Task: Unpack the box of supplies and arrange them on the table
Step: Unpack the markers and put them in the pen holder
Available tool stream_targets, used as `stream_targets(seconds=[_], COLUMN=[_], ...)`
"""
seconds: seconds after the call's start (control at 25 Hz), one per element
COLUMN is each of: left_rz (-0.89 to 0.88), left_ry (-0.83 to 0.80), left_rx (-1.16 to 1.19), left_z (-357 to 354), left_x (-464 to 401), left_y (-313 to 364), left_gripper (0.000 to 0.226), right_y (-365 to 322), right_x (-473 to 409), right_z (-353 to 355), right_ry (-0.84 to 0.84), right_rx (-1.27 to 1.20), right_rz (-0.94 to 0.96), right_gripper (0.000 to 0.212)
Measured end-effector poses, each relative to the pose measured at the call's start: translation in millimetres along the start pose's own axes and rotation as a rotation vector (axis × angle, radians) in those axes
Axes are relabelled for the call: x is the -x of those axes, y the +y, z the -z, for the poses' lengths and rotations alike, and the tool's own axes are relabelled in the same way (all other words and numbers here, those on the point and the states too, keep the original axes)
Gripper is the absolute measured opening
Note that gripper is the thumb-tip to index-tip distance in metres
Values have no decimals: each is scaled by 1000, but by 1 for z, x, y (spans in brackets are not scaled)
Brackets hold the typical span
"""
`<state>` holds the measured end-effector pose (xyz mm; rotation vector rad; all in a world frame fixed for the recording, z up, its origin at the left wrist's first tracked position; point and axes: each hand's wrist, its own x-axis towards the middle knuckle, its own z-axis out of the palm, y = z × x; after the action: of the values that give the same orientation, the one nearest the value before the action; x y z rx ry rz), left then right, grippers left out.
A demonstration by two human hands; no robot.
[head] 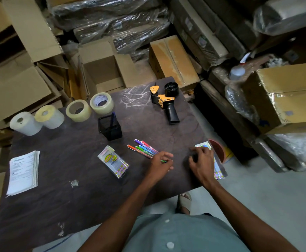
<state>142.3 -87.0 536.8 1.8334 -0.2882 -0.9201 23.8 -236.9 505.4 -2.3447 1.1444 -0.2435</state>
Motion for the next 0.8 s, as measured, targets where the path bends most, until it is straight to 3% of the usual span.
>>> stream_targets(seconds=[0.08,0.2,0.44,0.68,0.8], left_rz=[7,27,95,135,152], left_ry=[-27,-63,-44,13,70], left_rx=[17,51,121,278,304], left_z=[-15,-34,-62,-62,-54], left_x=[-4,-7,-10,-5,1], left_y=[2,7,12,19,24], left_gripper=[21,19,16,15,24], right_y=[11,24,22,20,-3], right_x=[1,0,-12,-31,-34], right_z=[7,13,31,52,59], right_ry=[17,-89,-185,-118,-190], right_rx=[155,267,187,-277,-503], right_rz=[9,15,83,18,-25], right_gripper=[45,57,69,30,19])
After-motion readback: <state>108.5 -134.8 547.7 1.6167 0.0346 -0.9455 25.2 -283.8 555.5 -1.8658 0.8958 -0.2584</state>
